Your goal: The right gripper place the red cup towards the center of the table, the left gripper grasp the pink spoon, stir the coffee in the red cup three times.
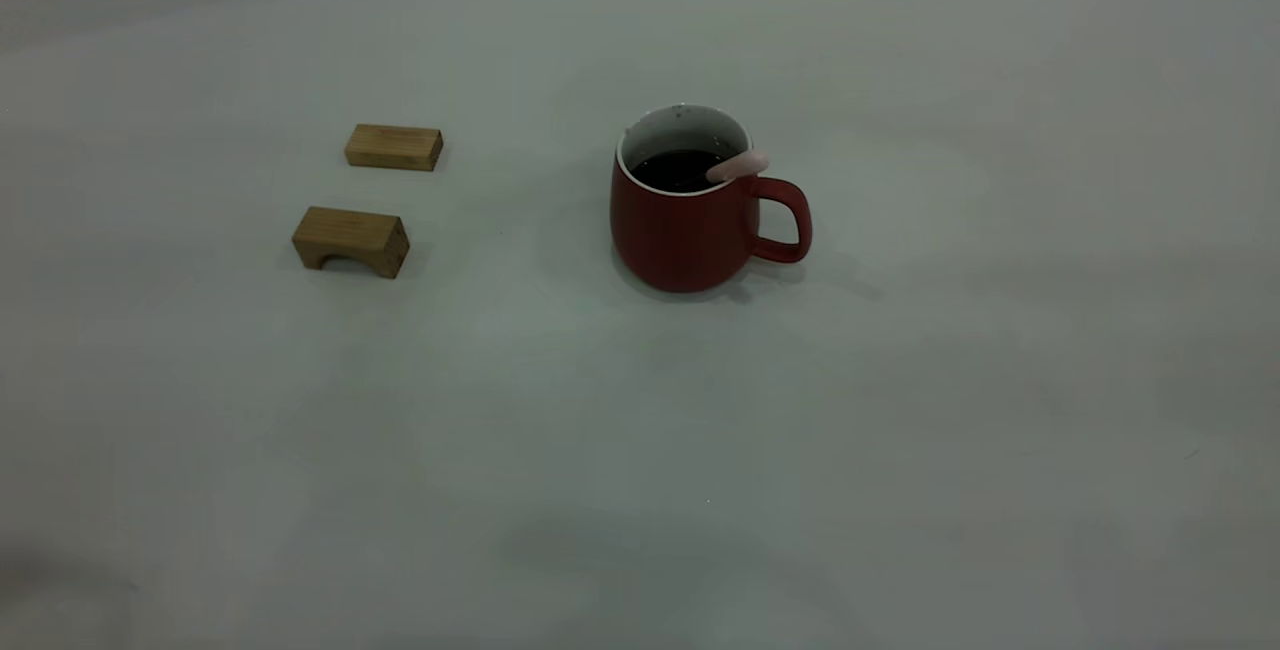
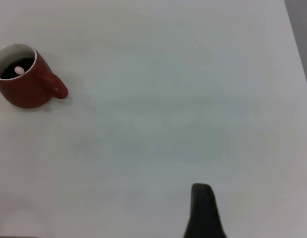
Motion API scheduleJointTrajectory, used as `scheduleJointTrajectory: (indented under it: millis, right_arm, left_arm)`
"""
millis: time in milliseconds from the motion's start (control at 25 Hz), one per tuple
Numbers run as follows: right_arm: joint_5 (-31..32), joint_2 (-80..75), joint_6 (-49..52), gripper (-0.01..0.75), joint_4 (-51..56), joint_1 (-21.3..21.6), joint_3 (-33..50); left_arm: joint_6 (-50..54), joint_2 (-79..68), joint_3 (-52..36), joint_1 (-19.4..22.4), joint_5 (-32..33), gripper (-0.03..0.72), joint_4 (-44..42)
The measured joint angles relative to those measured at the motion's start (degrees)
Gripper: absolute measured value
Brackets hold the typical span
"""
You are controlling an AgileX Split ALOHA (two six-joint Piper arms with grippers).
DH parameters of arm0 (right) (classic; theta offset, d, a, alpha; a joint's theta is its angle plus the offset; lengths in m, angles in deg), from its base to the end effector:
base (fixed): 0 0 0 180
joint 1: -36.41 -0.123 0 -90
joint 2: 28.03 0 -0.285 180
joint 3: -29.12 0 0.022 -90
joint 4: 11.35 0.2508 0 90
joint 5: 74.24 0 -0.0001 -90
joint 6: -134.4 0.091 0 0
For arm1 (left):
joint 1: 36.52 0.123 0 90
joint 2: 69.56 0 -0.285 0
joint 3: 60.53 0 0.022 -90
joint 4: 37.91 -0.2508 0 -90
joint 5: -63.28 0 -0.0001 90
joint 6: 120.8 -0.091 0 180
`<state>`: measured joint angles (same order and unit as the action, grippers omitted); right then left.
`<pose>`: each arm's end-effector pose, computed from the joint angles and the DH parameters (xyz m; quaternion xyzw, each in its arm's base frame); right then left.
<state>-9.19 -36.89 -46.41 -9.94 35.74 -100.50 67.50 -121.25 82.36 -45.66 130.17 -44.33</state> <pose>-0.0022 0.0020 0.2627 -0.0120 0.8840 0.0117 0.4672 0.1110 -0.0084 0.2914 0.0178 0.9759 0.0225 0.2161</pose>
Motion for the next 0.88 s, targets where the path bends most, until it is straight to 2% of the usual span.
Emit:
scheduleJointTrajectory:
  millis: [120,280,440,880]
  right_arm:
    - [0.00,0.00,0.00,0.591,0.00,0.00,0.00]
    - [0.00,0.00,0.00,0.591,0.00,0.00,0.00]
    - [0.00,0.00,-0.05,0.591,0.00,0.00,0.00]
    - [0.00,0.00,-0.05,0.591,0.00,0.00,0.00]
  left_arm:
    - [-0.75,10.56,-4.41,4.36,0.00,0.583,0.18]
    - [-1.00,21.41,-7.12,6.68,-0.27,0.583,0.23]
    - [-1.04,29.46,-10.56,6.86,-2.65,0.583,0.23]
    - [-1.48,43.04,-12.18,6.86,-2.45,0.583,0.23]
